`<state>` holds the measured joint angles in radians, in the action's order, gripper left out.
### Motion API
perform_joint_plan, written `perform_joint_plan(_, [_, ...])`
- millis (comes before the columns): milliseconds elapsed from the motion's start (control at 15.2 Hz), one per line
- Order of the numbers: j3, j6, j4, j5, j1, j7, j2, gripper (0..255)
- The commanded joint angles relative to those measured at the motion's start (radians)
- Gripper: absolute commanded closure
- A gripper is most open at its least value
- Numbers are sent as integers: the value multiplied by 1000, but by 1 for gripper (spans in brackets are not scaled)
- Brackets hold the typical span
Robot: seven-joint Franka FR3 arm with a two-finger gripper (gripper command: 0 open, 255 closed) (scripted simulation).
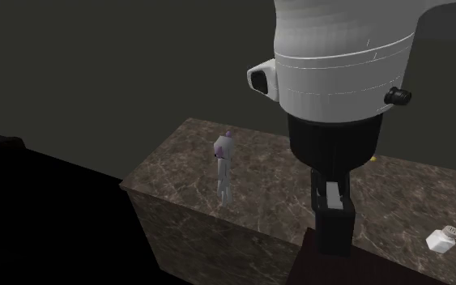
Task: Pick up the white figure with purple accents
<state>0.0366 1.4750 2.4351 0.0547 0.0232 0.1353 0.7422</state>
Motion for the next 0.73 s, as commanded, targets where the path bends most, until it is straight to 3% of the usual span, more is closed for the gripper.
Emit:
perform_joint_plan(0, [0, 0, 0, 0, 0, 0, 0, 0])
perform_joint_plan(660, [-70, 222, -160, 7, -102, -109, -349, 0])
